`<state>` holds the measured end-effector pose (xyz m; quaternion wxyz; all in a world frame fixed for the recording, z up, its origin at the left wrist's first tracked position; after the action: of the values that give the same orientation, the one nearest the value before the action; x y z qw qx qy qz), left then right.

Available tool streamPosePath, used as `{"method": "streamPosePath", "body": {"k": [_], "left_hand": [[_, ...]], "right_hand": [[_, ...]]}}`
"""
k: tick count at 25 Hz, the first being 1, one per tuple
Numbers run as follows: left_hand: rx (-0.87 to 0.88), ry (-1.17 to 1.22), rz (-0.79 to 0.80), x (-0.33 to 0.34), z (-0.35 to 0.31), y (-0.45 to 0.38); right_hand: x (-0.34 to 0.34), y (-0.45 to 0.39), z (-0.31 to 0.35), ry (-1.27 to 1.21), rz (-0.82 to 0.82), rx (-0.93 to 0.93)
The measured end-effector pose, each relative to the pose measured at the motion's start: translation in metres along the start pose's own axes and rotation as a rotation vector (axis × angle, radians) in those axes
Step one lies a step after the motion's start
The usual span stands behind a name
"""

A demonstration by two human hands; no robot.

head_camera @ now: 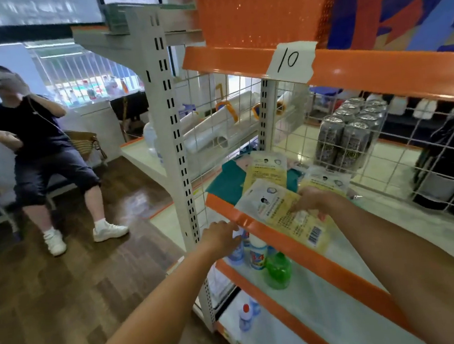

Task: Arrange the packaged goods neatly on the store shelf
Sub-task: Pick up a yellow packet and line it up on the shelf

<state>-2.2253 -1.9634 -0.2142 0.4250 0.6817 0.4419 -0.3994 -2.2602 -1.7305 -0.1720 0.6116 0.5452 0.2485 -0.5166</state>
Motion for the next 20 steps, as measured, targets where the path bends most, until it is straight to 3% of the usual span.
{"method": "streamPosePath", "body": {"k": [6, 11, 16, 20], "left_hand": [[0.110, -0.011, 0.004, -0.017, -0.003, -0.003], [0.155, 0.142, -0.001, -0.033, -0.029, -0.003], [0.360, -0.024, 0.004, -0.033, -0.070, -0.002], [0.479, -0.117, 0.030, -0.021, -0.107, 0.015]], "right_hand": [[-0.014, 0.028, -0.012, -0.229, -0.052, 0.056], [-0.038, 0.073, -0.033, -0.651, -0.298, 0.104], [-0.029, 0.121, -0.064, -1.042, -0.431, 0.178], [-0.016, 0.162, -0.092, -1.180, -0.549, 0.203]]}}
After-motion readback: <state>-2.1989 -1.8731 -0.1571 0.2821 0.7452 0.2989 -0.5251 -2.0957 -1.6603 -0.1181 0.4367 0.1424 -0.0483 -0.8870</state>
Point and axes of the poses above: each hand's wrist, its own y-axis away from the middle knuckle, its own x-axis out of the palm, z = x × y, the point moved 8 cm from there along -y, towards the middle knuckle, and after that the axes turned 8 degrees about y, right-handed, at the moved point
